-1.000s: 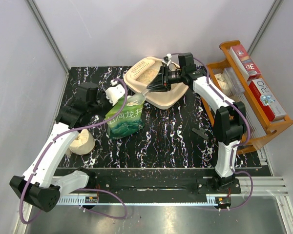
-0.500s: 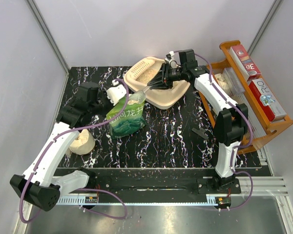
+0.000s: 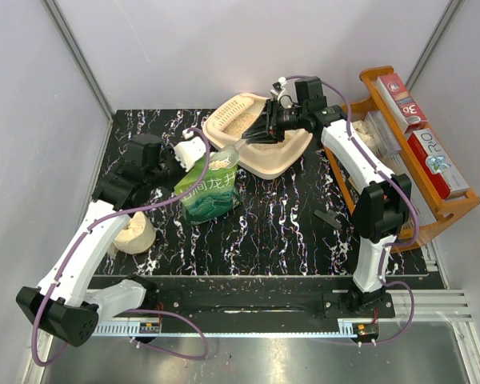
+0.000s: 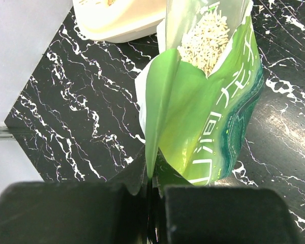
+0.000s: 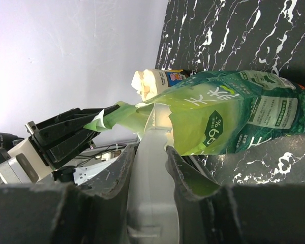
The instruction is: Fill the litter box with clean litter
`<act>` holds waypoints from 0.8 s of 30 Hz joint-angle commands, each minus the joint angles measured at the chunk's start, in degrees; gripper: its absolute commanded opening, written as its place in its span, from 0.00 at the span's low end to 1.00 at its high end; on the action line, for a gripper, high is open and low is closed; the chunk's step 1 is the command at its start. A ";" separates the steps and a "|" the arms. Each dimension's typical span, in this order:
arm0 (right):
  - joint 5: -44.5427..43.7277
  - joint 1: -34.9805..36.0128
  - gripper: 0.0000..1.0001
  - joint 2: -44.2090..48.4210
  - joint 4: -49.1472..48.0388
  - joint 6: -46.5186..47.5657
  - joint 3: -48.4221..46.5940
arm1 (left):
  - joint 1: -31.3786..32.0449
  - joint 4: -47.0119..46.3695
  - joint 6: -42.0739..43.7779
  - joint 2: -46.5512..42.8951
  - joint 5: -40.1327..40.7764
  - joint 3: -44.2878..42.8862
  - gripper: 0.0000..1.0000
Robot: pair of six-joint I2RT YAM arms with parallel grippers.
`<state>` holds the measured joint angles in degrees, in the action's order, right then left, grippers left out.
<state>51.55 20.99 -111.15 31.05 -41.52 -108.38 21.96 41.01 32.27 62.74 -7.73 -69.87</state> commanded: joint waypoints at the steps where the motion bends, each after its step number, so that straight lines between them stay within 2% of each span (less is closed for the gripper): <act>1: 1.62 -3.68 0.00 3.66 -6.97 0.12 -0.86 | -0.86 -3.93 0.51 -2.27 4.82 -4.49 0.00; 7: -2.50 -2.19 0.00 4.54 -0.56 7.76 -5.35 | -0.77 -3.57 -0.72 -2.01 3.60 -5.19 0.00; 14: -5.05 -2.10 0.00 5.68 2.52 8.56 -4.30 | -0.86 -3.49 -0.63 -2.18 3.59 -4.58 0.00; 19: -2.69 -3.23 0.00 5.69 1.83 6.89 -4.30 | -0.77 -2.96 -0.10 -2.71 4.47 -3.88 0.00; 24: 3.54 -6.05 0.00 4.54 -3.35 -0.30 2.28 | -0.86 -2.96 0.33 -3.59 4.39 -4.40 0.00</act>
<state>52.58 19.99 -109.25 33.12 -37.58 -108.99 22.06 41.50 31.48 62.74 -7.77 -70.11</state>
